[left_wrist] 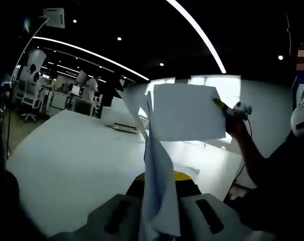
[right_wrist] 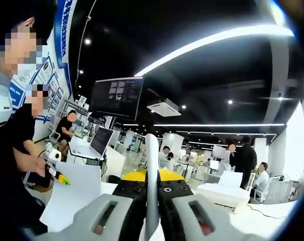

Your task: Organize the stack of printing papers by aligning and flattening the scattered papers on the table

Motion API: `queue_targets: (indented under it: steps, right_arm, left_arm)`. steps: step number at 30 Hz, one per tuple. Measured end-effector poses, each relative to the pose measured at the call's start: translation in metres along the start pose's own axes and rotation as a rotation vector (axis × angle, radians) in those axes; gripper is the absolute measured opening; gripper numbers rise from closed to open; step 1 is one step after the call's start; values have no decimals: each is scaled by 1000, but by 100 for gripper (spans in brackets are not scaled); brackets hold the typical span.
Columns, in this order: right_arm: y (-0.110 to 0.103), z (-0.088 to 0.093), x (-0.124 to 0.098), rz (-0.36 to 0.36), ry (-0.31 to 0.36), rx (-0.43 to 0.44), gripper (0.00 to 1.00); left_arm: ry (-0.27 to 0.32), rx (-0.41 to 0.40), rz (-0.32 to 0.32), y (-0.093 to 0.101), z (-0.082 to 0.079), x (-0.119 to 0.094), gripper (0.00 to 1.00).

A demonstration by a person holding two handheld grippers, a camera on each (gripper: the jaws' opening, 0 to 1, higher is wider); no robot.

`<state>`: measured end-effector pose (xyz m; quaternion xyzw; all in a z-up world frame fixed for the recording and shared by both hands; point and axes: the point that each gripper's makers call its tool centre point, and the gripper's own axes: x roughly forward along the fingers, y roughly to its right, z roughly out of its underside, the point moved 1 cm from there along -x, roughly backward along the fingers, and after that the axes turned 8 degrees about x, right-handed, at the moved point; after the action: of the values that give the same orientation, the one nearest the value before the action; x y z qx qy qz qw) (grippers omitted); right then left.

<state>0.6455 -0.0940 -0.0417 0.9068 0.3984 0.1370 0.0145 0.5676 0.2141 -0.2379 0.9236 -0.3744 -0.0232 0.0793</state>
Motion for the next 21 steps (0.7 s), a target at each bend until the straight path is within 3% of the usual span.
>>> queue_targets:
  steps: [21]
  right_arm:
    - [-21,-33,2,-72,58,-21,2]
  left_arm:
    - [15,-10,-8,-2,0,-1,6]
